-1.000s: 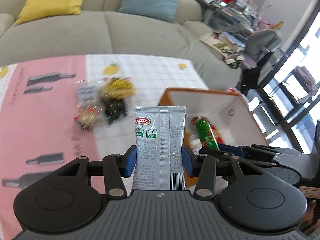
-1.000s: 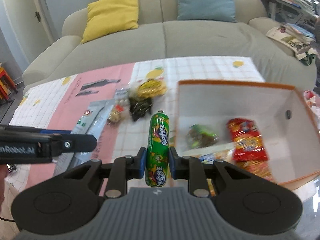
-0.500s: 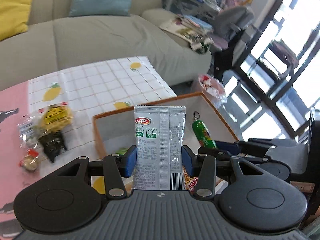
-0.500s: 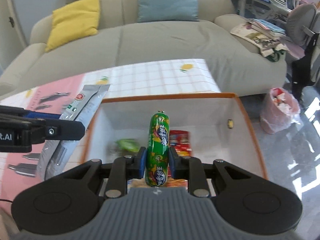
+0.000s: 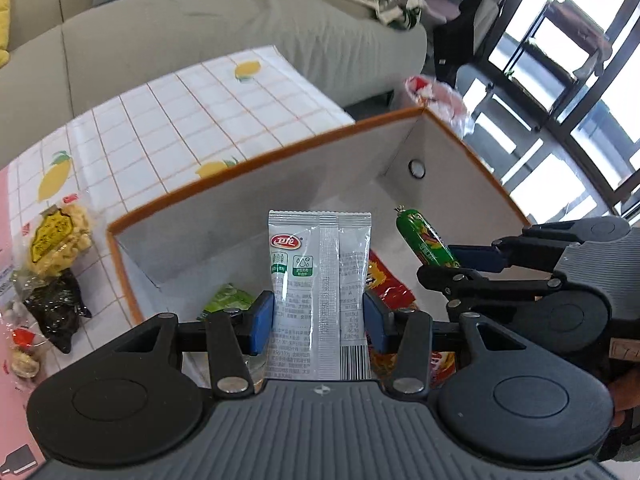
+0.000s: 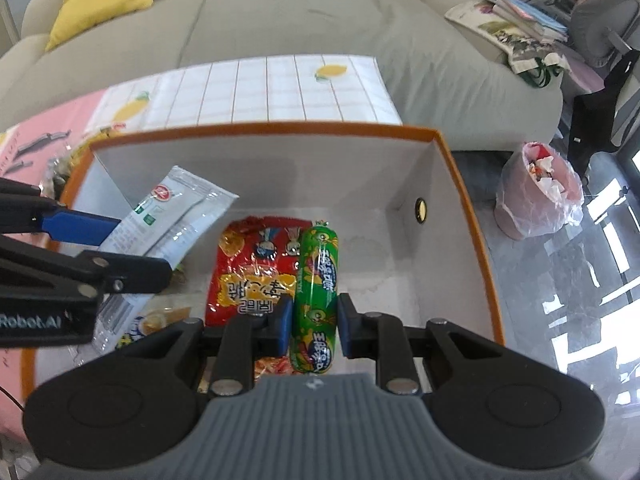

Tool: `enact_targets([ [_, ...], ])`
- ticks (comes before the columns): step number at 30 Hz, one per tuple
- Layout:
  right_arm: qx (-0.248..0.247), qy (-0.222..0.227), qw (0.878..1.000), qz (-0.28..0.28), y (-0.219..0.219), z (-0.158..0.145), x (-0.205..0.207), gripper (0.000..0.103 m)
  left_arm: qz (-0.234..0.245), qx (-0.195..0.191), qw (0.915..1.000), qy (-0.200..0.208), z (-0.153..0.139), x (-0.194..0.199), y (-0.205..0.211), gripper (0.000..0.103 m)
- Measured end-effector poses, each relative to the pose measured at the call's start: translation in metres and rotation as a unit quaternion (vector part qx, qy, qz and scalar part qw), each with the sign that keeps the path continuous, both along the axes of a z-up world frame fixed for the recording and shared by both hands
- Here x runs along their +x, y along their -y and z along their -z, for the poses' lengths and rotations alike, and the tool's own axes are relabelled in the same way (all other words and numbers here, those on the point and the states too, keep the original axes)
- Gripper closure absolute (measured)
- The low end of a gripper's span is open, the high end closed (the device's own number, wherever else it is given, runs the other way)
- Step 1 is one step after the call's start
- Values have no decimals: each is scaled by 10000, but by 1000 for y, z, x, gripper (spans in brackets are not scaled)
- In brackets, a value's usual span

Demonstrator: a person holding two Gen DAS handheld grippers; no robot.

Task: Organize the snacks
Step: 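Carry the white sachets and green sausage over the orange box, then open both grippers to drop the sachets and sausage into the box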

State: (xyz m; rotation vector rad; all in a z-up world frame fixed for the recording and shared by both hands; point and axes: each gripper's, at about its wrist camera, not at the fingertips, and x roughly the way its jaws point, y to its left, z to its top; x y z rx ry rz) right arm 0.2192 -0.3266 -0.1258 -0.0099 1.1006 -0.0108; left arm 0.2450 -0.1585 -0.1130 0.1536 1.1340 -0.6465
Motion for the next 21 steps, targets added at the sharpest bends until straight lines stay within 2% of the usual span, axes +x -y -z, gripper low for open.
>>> enact_targets([
  [7,-163,-282,9994,-149,-8,24,8,82,137,427,9990,-69,24,7,10,49],
  [12,-194,-363,9990,-151,-11,31,12,82,58,665,9973,-299,36,10,9,49],
  [19,-255,-416,9986,-199,-14,30,12,82,77,745,9968,-290,31,8,9,48],
  [21,-292,-366,9987,-208,-15,25,10,79,77,731,9971,-218,26,7,8,45],
])
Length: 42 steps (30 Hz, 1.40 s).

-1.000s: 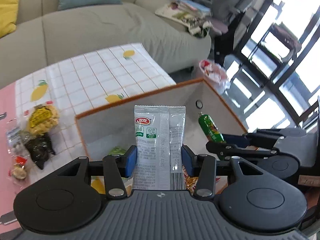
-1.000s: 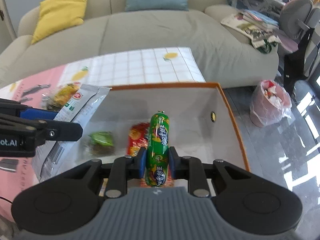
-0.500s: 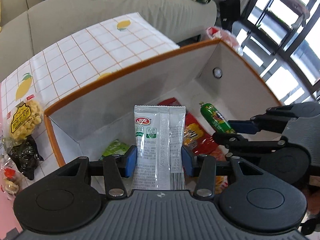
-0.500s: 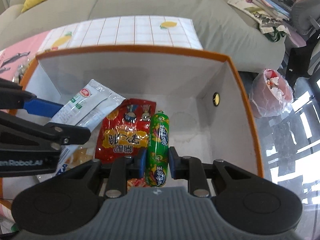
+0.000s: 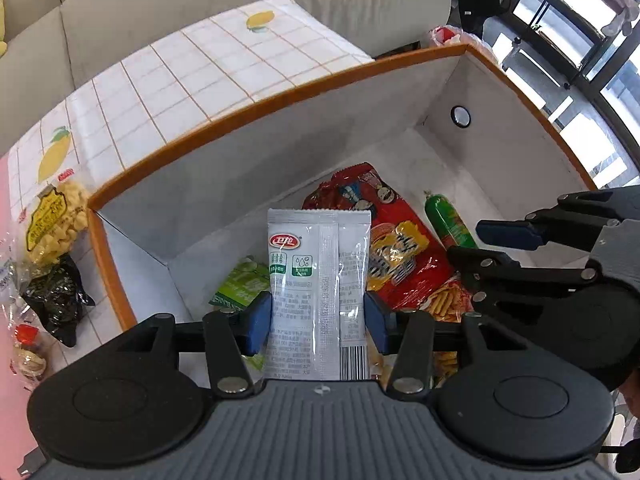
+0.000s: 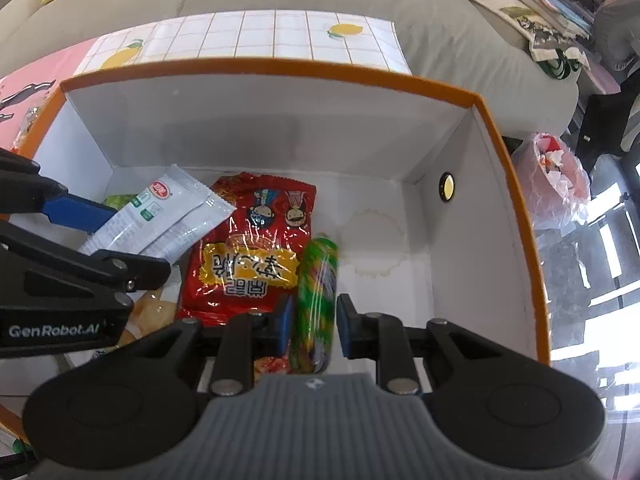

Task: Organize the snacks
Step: 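Open both grippers to drop the sachets and sausage into the box, then move both tools back toward the remaining snacks on the table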

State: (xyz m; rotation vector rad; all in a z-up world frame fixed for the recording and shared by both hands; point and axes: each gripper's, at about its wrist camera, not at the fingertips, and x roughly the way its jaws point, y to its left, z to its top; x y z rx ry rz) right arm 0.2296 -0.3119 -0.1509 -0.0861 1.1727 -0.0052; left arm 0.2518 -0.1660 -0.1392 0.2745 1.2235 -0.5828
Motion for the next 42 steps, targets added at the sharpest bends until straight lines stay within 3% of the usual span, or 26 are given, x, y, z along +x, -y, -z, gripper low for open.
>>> enact_targets([
  [6,-68,120,9999,-19,-1,-15,-5,69,81,-194,9996,208,-21,-6,-5,30],
  [12,-189,439,9988,93,-4,-44,-20,40,164,-353,9979,511,-56,-16,-17,28],
  [17,-33,959,9947,381,-11,-74,-43,27,-23,-630,9941,886,-88,-32,-42,28],
  [25,551,1767,9784,918,-41,-103,-78,20,-403,-630,9828,1687,-120,-68,-91,28],
  [32,954,2254,9634,1093,-90,-104,-104,16,-1049,-606,9692,2145,-122,-88,-147,28],
  [42,1026,2134,9700,554,-163,-85,-108,16,-1912,-617,9618,1861,-80,-100,-225,28],
])
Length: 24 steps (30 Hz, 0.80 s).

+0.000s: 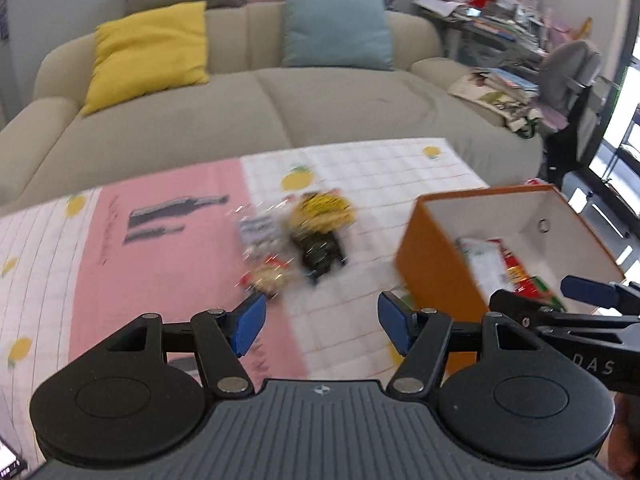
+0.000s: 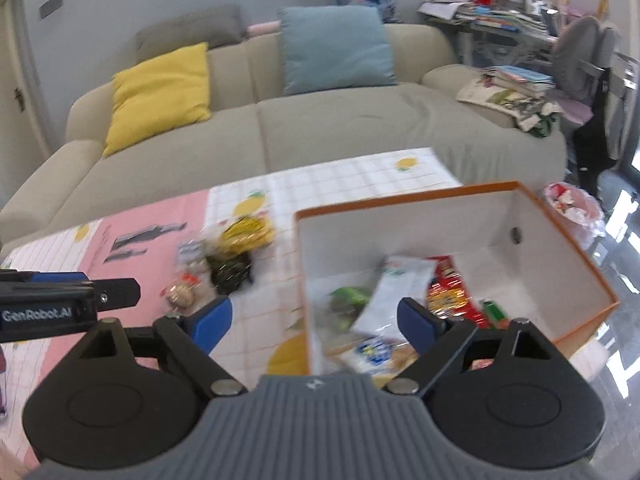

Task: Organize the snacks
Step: 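Move both tools back toward the remaining snacks on the table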

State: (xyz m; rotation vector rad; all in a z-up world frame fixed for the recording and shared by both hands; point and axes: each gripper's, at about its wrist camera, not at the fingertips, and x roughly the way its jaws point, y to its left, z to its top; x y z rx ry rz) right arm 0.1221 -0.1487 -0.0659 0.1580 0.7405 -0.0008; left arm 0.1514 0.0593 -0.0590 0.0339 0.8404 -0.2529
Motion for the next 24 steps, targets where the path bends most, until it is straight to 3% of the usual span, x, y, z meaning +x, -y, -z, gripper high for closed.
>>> enact_targets([
  [10,-295,21,9967,-750,-53,23,31,27,-239,-285,9992,-123,25,15,-52,28],
  [15,-601,29,9932,-992,-73,33,63,34,-222,-194,9995,-72,32,37,-61,28],
  [24,-846,-192,9883,-1252,-86,58,111,46,-88,-366,9991,-196,56,84,-70,28],
])
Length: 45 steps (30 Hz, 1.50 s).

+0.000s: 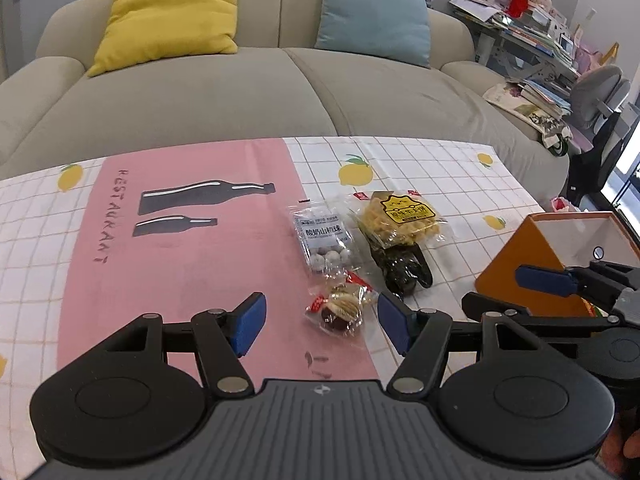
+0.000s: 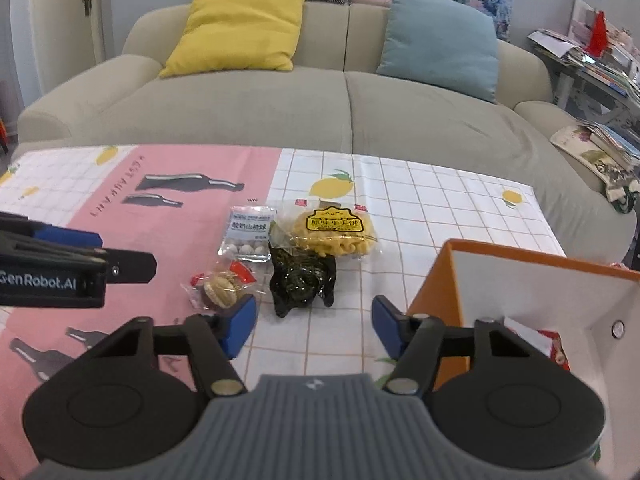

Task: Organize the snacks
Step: 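Move both tools back toward the remaining snacks on the table, then grasp the wrapped cake with left gripper while right gripper grasps the black seaweed packet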

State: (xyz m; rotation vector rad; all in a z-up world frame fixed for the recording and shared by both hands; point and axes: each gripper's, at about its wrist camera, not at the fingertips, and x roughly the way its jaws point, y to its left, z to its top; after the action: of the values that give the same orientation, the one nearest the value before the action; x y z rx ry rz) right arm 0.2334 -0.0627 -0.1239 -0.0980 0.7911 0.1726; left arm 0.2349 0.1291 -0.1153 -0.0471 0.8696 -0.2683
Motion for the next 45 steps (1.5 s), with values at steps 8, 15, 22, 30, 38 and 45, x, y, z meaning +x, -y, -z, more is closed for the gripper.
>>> enact_targets([
  [8,-36,-149,9997,-191,-7,21,31,46,273,-174,9991,-275,25,35,12,28],
  [15,-241,-191,9982,-516,-8,33,40,48,904,-164,9941,-582,39,50,7,29],
  [22,195,-356,9988,-272,9,34,43,48,1403,160,9883,-573,51,49,15,29],
  [30,418,-444,9978,-278,5,35,53,47,1200,376,9903,-588,69,57,29,42],
  [38,523,-544,9970,-157,-1,49,68,44,554,260,9959,-671,58,51,9,57],
  [45,191,-279,9988,-360,-23,53,74,40,66,52,9971,-763,51,45,-15,57],
])
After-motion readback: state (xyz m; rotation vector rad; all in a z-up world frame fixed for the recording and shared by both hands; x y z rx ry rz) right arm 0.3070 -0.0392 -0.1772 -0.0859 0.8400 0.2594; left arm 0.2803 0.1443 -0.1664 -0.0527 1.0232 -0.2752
